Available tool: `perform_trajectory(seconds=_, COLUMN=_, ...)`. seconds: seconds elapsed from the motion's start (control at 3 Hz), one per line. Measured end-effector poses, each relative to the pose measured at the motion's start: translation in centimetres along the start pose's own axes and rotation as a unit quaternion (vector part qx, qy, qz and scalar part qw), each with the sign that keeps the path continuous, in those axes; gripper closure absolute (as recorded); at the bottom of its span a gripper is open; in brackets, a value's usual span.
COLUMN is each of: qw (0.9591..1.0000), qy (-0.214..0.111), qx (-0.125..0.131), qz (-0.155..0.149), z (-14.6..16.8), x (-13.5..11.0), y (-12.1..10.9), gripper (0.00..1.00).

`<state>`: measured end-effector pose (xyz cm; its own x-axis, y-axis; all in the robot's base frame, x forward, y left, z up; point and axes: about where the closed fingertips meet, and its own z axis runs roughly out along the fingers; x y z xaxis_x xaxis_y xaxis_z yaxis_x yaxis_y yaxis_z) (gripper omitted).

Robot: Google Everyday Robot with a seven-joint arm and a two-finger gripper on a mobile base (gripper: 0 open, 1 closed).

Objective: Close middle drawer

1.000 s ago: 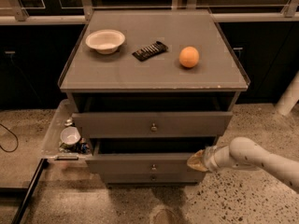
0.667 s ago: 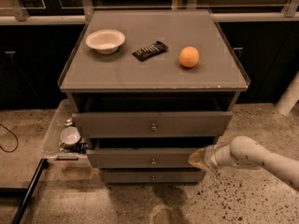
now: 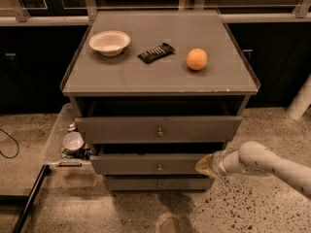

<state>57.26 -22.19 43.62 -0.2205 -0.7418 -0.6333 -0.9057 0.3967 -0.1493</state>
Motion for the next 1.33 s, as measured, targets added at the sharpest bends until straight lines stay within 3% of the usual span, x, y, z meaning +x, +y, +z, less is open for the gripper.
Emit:
perform_trajectory(seconds=0.33, qw=1.0, qy=0.0, qx=0.0, qz=0.0, z=0.0, x=0.0, y=0.0, gripper=0.11)
perform_trajectory(seconds=0.67, qw=0.9997, qy=-0.002, qx=-0.004, qz=-0.023, z=-0.8, x=-1.3, y=1.4, gripper=0.0)
perform_trajectory(seconds=1.0, qw=0.9997, qy=-0.002, qx=-0.004, qz=-0.023, z=-0.8, x=-1.3, y=1.5, gripper=0.0)
perform_trajectory(seconds=1.33, qw=0.9991, qy=0.006, qx=-0.022, qz=-0.035, z=-1.7, x=-1.2, y=3.2, gripper=0.0)
